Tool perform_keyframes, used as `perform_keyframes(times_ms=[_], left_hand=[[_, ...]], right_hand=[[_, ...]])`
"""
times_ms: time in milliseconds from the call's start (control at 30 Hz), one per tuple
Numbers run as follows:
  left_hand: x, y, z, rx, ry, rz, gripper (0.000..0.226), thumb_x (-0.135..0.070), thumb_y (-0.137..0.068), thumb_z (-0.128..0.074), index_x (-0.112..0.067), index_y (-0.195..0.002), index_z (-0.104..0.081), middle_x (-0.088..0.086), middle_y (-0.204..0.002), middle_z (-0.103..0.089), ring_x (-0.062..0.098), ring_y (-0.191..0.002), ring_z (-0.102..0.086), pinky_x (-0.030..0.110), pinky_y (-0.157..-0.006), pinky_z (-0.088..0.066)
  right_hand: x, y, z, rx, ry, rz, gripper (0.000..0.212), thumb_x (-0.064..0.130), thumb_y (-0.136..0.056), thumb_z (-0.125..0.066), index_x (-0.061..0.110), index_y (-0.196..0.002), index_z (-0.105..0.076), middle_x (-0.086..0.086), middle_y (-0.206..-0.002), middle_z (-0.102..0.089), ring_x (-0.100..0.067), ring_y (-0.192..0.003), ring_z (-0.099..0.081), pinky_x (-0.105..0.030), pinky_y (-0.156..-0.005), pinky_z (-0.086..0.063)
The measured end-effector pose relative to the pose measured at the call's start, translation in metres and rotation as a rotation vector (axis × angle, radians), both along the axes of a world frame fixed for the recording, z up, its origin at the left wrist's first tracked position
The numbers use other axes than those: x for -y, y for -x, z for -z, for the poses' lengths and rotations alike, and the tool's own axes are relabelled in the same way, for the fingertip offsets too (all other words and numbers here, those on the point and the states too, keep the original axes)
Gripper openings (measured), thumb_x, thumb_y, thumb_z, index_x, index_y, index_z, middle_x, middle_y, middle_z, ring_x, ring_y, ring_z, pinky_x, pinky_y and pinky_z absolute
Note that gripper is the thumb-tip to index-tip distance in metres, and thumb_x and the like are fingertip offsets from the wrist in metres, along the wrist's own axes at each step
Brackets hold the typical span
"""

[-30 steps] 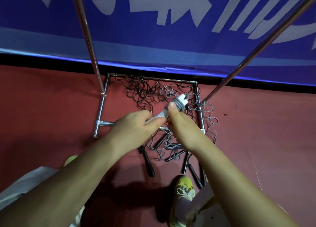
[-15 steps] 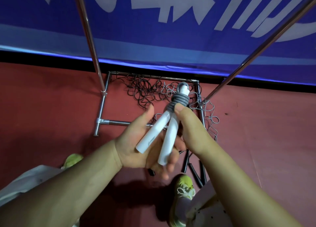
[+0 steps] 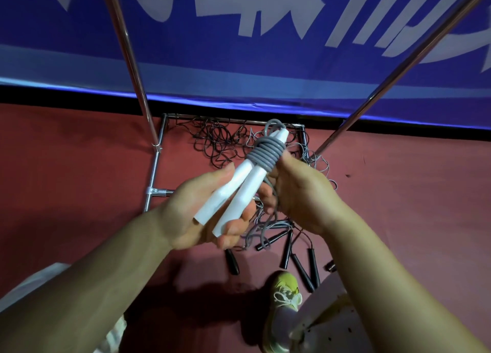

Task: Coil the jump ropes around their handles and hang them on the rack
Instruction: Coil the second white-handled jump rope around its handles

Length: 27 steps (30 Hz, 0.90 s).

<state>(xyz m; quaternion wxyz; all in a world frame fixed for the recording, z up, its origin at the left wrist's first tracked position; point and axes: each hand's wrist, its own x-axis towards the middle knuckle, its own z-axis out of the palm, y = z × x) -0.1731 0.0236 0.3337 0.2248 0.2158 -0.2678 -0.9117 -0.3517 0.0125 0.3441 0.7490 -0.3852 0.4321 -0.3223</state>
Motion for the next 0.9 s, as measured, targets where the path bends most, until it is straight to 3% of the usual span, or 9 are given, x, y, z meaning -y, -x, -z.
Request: perform_keyframes(times_ms=[100, 200, 300, 367, 467, 567, 633, 733, 900], left_hand=[[0.0, -0.006, -0.002, -0.246, -0.024, 0.101, 0.053, -0.046, -0.099, -0.036, -0.002, -0.108, -0.063, 0.007, -0.085, -0.067, 0.017, -0.066, -0.064, 0.027, -0.059, -0.05], [0.001, -0.008, -0.001, -0.328, -0.051, 0.137, 0.058, -0.046, -0.101, -0.031, 0.006, -0.109, -0.055, 0.013, -0.09, -0.067, 0.023, -0.074, -0.066, 0.031, -0.064, -0.046], [0.005, -0.009, 0.002, -0.379, -0.035, 0.141, 0.058, -0.047, -0.101, -0.028, 0.002, -0.113, -0.056, 0.009, -0.093, -0.067, 0.018, -0.077, -0.066, 0.028, -0.065, -0.045], [0.005, -0.01, 0.0, -0.374, -0.058, 0.126, 0.056, -0.048, -0.1, -0.03, -0.001, -0.112, -0.059, 0.008, -0.093, -0.068, 0.018, -0.076, -0.066, 0.027, -0.066, -0.045], [0.007, -0.011, -0.005, 0.089, -0.09, 0.008, 0.056, -0.058, -0.084, -0.043, -0.007, -0.076, -0.065, 0.006, -0.058, -0.056, 0.018, -0.044, -0.052, 0.023, -0.047, -0.041], [0.009, -0.008, -0.01, 0.405, 0.016, -0.131, 0.053, -0.058, -0.076, -0.042, -0.008, -0.078, -0.059, 0.006, -0.054, -0.049, 0.017, -0.039, -0.043, 0.023, -0.044, -0.034], [0.012, -0.006, -0.007, 0.511, 0.108, -0.192, 0.051, -0.057, -0.076, -0.043, -0.009, -0.085, -0.058, 0.004, -0.056, -0.052, 0.015, -0.042, -0.044, 0.024, -0.047, -0.032], [0.014, -0.006, -0.005, 0.761, 0.262, -0.226, 0.049, -0.061, -0.07, -0.059, -0.012, -0.075, -0.063, 0.002, -0.056, -0.054, 0.014, -0.047, -0.044, 0.026, -0.052, -0.031], [0.015, 0.003, 0.004, 0.967, 0.479, -0.314, 0.047, -0.065, -0.058, -0.054, -0.02, -0.073, -0.058, -0.009, -0.062, -0.047, 0.011, -0.058, -0.041, 0.026, -0.055, -0.031]], right_hand=[[-0.002, 0.01, -0.003, 0.145, -0.056, -0.108, 0.029, 0.033, -0.089, -0.051, 0.015, -0.076, -0.07, 0.0, -0.061, -0.051, -0.011, -0.052, -0.047, -0.023, -0.05, -0.048], [-0.006, 0.011, -0.003, 0.148, -0.059, -0.17, 0.021, 0.035, -0.076, -0.075, 0.014, -0.074, -0.07, -0.003, -0.062, -0.059, -0.016, -0.055, -0.061, -0.029, -0.055, -0.056], [-0.006, 0.01, -0.007, 0.052, -0.071, -0.152, 0.023, 0.033, -0.08, -0.065, 0.012, -0.072, -0.063, -0.006, -0.067, -0.07, -0.019, -0.062, -0.07, -0.029, -0.061, -0.056], [-0.004, 0.01, -0.012, -0.171, 0.052, -0.112, 0.021, 0.022, -0.092, -0.06, 0.01, -0.076, -0.054, -0.004, -0.063, -0.07, -0.015, -0.06, -0.069, -0.023, -0.06, -0.053], [-0.005, 0.009, -0.014, -0.69, 0.429, -0.08, 0.023, 0.02, -0.098, -0.052, 0.014, -0.076, -0.053, -0.001, -0.055, -0.062, -0.014, -0.05, -0.057, -0.027, -0.053, -0.046], [-0.011, -0.003, -0.011, -1.006, 0.676, -0.054, 0.022, 0.027, -0.096, -0.055, 0.013, -0.079, -0.058, -0.004, -0.063, -0.061, -0.022, -0.06, -0.053, -0.035, -0.058, -0.041], [-0.014, -0.009, -0.013, -0.975, 0.708, -0.008, 0.023, 0.025, -0.097, -0.053, 0.014, -0.079, -0.06, 0.002, -0.062, -0.059, -0.017, -0.062, -0.052, -0.034, -0.062, -0.04], [-0.014, -0.009, -0.012, -0.825, 0.553, 0.081, 0.035, 0.025, -0.099, -0.049, 0.019, -0.065, -0.054, 0.013, -0.051, -0.051, -0.004, -0.051, -0.046, -0.02, -0.053, -0.032], [-0.014, -0.018, -0.008, -0.655, 0.266, 0.131, 0.066, 0.066, -0.077, -0.044, 0.003, -0.089, -0.061, 0.002, -0.068, -0.051, -0.008, -0.053, -0.038, -0.029, -0.057, -0.029]])
